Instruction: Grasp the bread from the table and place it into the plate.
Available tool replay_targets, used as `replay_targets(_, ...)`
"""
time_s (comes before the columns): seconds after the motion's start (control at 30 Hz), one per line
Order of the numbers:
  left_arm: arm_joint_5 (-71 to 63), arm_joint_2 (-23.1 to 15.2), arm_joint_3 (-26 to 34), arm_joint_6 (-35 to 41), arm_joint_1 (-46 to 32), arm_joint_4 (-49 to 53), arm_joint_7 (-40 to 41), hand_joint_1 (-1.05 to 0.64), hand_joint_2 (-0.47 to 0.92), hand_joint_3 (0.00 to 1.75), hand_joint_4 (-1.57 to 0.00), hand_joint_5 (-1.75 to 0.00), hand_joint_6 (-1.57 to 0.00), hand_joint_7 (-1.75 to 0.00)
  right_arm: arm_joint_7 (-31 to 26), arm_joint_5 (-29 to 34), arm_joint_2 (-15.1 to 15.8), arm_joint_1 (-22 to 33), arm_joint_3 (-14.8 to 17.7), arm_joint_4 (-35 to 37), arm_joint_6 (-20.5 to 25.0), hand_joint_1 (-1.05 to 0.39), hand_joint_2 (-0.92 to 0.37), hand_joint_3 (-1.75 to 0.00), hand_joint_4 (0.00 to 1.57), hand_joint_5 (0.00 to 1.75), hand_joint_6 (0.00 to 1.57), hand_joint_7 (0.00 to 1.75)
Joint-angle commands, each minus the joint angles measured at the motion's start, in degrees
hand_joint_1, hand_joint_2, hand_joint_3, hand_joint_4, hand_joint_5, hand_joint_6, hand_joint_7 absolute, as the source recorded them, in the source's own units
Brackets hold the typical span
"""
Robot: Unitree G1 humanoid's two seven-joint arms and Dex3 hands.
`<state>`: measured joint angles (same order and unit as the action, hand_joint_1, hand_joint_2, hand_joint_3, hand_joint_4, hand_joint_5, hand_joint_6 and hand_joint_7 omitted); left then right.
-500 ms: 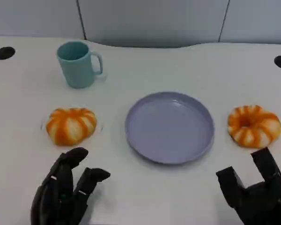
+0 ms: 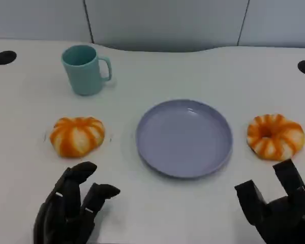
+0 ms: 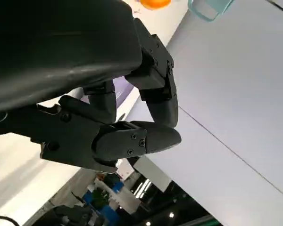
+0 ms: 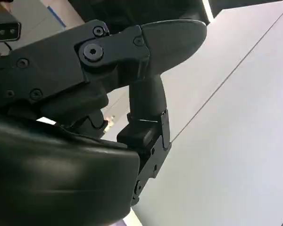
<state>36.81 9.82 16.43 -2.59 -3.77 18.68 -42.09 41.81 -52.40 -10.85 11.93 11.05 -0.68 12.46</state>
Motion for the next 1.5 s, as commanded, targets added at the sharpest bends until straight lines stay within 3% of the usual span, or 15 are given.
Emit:
replay_targets(0.03,-1.08,-0.15,-0.3,-1.75,-0.09,0.55,1.32,-0.56,0.92,0.41,-0.35,-1.43,-0.64,-0.78,0.52,-1.33,0.93,-0.86,0.98,0.58,0.91,-0.6,-0.92,-0.19,0.92,1.75,0.67,1.75)
replay_targets(0.17,-0.79,-0.1,-0.58,-1.94,0.02,0.58,1.22,-0.55,0.92,0.4,-0.36,-1.42,-0.65,-0.75,0.63,-1.61,0.97,-1.24,1.2,0.87,1.32,-0.61,-0.92,-0.17,0.92,1.75,0.66,1.75)
replay_targets(0.2,-2.44,0.14,-0.31,-5.63,0.45,1.01,2.04,-0.55,0.92,0.4,-0.36,-1.42,-0.66,-0.75,0.54,-1.59,1.1,-1.69,1.31,1.09,1.4,-0.61,-0.92,-0.16,0.91,1.75,0.66,1.75)
replay_targets(0.3,-5.09,-1.0,0.88,-14.79,2.85,3.67,1.19,-0.48,0.92,0.28,-0.44,-1.31,-0.74,-0.42,0.49,-1.31,1.42,-2.63,1.58,1.67,1.38,-0.61,-0.92,-0.15,0.93,1.75,0.68,1.75)
replay_targets(0.33,-5.18,-1.85,1.22,-16.41,3.76,4.6,0.42,-0.47,0.92,0.21,-0.5,-1.07,-0.77,-0.28,0.6,-1.14,1.48,-2.78,1.66,1.85,1.29,-0.62,-0.92,-0.17,0.93,1.75,0.68,1.75)
replay_targets(0.43,-7.22,-4.65,1.26,-22.11,5.26,3.45,-0.17,-0.43,0.92,0.14,-0.57,-0.7,-0.78,-0.08,0.39,-0.6,1.47,-3.23,1.83,2.16,1.03,-0.62,-0.92,-0.18,0.93,1.75,0.69,1.75)
replay_targets(0.63,-7.19,-5.65,0.14,-24.85,5.5,4.16,0.31,-0.42,0.92,0.14,-0.59,-0.61,-0.77,-0.04,0.35,-0.41,1.33,-3.35,2.03,2.2,1.11,-0.62,-0.92,-0.18,0.94,1.75,0.69,1.75)
replay_targets(0.67,-13.26,-9.52,0.78,-32.21,7.94,3.52,1.5,-0.42,0.92,0.14,-0.59,-0.6,-0.77,-0.04,0.44,-0.62,1.45,-3.83,2.15,2.66,1.38,-0.62,-0.92,-0.18,0.94,1.75,0.69,1.75)
replay_targets(0.73,-21.24,-14.41,1.52,-41.96,11.09,3.1,3.33,-0.47,0.9,0.04,-0.57,-0.26,-0.64,-0.01,0.56,-0.87,1.6,-4.44,2.32,3.25,1.72,-0.61,-0.92,-0.16,0.94,1.75,0.7,1.75)
replay_targets(0.77,-23.11,-15.5,1.53,-44.46,11.82,3.41,4.04,-0.48,0.89,0.02,-0.58,-0.2,-0.63,-0.01,0.6,-0.91,1.61,-4.58,2.38,3.38,1.81,-0.61,-0.92,-0.16,0.94,1.75,0.7,1.75)
replay_targets(0.93,-46.69,-23.99,4.03,-60.06,18.34,9.67,17.1,-0.51,0.85,0.0,-0.52,-0.06,-0.52,0.0,1.11,-0.84,1.69,-4.96,2.47,3.81,1.75,-0.6,-0.92,-0.17,0.94,1.75,0.69,1.75)
replay_targets(1.0,-49.5,-24.92,3.29,-61.66,18.77,11.4,21.0,-0.51,0.85,0.0,-0.52,-0.05,-0.51,0.0,1.15,-0.83,1.7,-4.99,2.49,3.87,1.75,-0.6,-0.92,-0.17,0.94,1.75,0.69,1.75)
replay_targets(1.13,-77.5,-31.91,2.24,-57.95,22.92,6.68,39.49,-0.7,0.89,0.01,-0.42,-0.02,-0.41,0.0,1.1,-0.66,1.69,-4.7,2.81,3.58,1.23,-0.61,-0.92,-0.17,0.94,1.75,0.69,1.75)
replay_targets(1.43,-89.94,-39.45,-11.26,-48.01,28.35,11.54,59.99,-0.82,0.89,0.0,-0.42,-0.01,-0.4,0.0,1.48,-0.74,1.48,-4.67,2.9,3.5,1.09,-0.62,-0.92,-0.17,0.93,1.75,0.68,1.75)
replay_targets(1.5,-92.52,-39.92,-16.42,-44.35,32.23,17.77,61.92,-0.84,0.9,0.01,-0.4,0.0,-0.39,0.0,1.08,-0.66,1.33,-4.66,2.75,3.29,1.23,-0.61,-0.92,-0.18,0.93,1.75,0.68,1.75)
